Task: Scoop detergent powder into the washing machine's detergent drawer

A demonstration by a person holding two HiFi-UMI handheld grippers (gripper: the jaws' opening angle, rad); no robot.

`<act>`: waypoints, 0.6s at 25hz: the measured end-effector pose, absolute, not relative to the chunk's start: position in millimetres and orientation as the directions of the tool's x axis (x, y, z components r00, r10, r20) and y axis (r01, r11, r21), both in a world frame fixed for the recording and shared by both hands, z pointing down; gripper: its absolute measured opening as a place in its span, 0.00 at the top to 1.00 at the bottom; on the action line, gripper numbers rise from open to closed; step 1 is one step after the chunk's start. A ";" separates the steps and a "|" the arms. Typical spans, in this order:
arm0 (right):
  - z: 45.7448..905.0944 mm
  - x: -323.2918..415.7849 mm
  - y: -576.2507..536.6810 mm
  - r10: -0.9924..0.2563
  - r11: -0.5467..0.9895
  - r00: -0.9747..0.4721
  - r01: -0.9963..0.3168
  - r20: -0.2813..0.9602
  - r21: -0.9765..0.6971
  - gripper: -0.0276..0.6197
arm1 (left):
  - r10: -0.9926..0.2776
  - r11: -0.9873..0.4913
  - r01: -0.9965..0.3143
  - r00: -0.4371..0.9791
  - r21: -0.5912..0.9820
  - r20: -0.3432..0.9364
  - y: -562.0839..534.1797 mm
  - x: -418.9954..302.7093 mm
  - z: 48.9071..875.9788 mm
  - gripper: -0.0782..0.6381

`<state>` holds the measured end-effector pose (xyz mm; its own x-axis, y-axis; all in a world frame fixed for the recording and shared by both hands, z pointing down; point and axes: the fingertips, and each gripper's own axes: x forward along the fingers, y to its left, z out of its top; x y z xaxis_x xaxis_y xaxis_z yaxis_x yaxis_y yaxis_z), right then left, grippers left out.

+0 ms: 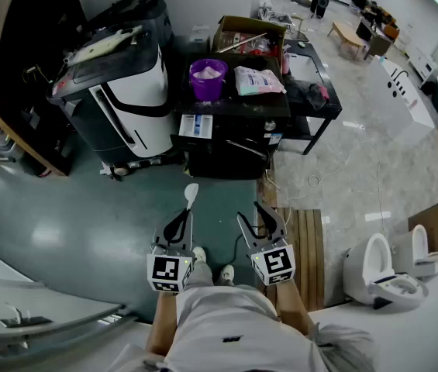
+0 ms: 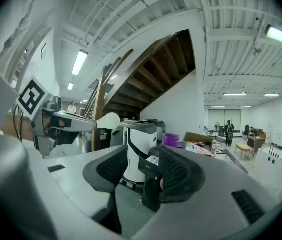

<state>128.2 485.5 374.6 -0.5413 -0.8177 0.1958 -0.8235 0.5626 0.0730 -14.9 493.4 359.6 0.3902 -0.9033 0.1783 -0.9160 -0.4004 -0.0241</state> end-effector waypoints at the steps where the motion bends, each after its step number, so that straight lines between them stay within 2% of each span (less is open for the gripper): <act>1: 376.3 125.5 485.4 -0.818 0.561 -0.539 -0.824 0.200 0.075 0.69 | -0.901 -0.405 -0.914 0.394 -0.025 0.179 492.3 -16.2 359.8 0.87; 15: 391.3 103.7 414.0 -0.826 0.541 -0.517 -0.839 0.222 0.059 0.69 | -0.883 -0.442 -0.897 0.433 -0.009 0.181 417.3 -38.3 372.0 0.87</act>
